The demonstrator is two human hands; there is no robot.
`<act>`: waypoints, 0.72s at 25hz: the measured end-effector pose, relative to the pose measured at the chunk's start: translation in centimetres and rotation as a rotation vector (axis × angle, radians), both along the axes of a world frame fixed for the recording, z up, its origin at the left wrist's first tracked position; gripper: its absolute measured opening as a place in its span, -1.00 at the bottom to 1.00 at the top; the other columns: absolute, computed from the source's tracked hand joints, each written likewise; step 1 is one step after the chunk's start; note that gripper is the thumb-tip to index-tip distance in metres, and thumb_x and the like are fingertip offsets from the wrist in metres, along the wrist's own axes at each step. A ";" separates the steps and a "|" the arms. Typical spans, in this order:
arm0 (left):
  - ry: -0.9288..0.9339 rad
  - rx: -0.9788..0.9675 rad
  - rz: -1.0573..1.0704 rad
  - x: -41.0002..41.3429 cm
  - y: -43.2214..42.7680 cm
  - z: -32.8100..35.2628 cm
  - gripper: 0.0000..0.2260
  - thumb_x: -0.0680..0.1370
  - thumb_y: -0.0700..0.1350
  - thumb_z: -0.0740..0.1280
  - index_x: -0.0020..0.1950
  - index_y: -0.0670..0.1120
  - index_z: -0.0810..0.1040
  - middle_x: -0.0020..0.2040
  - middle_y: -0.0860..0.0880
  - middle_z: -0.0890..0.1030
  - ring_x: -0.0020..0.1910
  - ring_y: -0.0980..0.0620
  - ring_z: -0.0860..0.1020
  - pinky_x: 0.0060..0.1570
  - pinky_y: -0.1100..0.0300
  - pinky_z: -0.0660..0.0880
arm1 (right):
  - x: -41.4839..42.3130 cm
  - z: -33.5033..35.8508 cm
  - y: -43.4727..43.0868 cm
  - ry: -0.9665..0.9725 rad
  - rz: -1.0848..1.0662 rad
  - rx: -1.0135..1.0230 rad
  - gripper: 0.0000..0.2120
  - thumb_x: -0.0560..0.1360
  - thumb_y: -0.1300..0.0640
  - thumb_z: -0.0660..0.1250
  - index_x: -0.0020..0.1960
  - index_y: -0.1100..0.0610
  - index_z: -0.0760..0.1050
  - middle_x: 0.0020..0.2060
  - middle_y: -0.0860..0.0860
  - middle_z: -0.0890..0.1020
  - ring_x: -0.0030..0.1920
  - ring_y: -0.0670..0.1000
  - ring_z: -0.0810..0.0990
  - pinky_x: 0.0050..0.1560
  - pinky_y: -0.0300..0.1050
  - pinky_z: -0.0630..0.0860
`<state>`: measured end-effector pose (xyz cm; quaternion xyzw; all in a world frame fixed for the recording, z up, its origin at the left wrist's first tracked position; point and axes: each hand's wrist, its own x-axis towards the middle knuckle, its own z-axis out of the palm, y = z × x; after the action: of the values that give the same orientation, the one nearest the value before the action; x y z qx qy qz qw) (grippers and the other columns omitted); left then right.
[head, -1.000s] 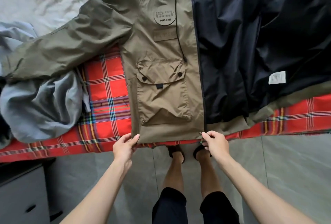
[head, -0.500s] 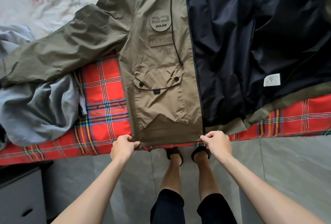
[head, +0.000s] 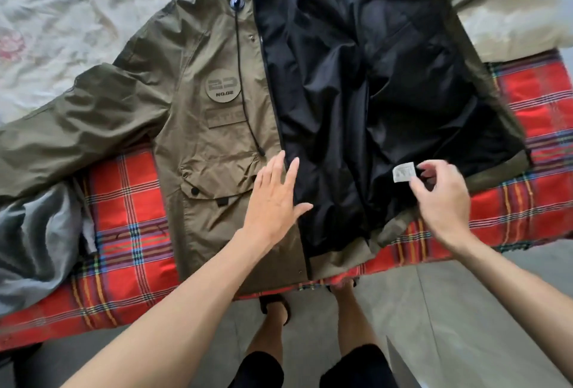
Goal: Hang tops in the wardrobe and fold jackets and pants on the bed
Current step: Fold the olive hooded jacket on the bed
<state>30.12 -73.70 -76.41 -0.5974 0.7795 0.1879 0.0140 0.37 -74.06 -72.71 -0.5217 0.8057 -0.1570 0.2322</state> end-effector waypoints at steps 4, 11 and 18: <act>0.005 0.007 -0.041 -10.8 -5.2 0.3 -0.29 0.58 0.27 0.19 0.63 0.00 0.06 0.60 -0.23 0.08 0.57 -0.21 0.10 0.51 -0.08 0.12 | -13.6 -3.3 -10.0 0.109 -0.264 0.054 -0.42 0.51 -0.02 0.41 0.39 0.27 0.35 0.30 0.32 0.44 0.34 0.30 0.36 0.37 0.09 0.22; -0.277 0.493 -0.048 -17.8 -8.1 -2.3 -0.31 0.62 0.18 0.20 0.63 0.03 -0.06 0.59 -0.30 -0.08 0.58 -0.30 -0.12 0.42 -0.24 0.22 | -21.8 -6.3 -14.1 0.106 -0.102 0.216 -0.39 0.38 -0.17 0.52 0.24 0.17 0.44 0.21 0.25 0.49 0.28 0.28 0.41 0.27 0.12 0.34; -0.137 0.680 0.086 -18.4 -11.4 0.3 -0.36 0.56 0.26 0.25 0.59 0.09 0.19 0.55 -0.26 0.21 0.56 -0.25 0.11 0.44 -0.16 0.24 | -20.1 -0.5 -14.9 0.017 -0.001 0.237 -0.52 0.38 0.00 0.51 -0.40 0.17 0.25 -0.50 0.07 0.40 -0.30 0.21 0.51 -0.32 0.04 0.25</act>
<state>11.71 -85.11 -76.09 -0.6021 0.6436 0.3968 0.2567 -19.68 -88.93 -73.25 -0.4916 0.8207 -0.0563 0.2856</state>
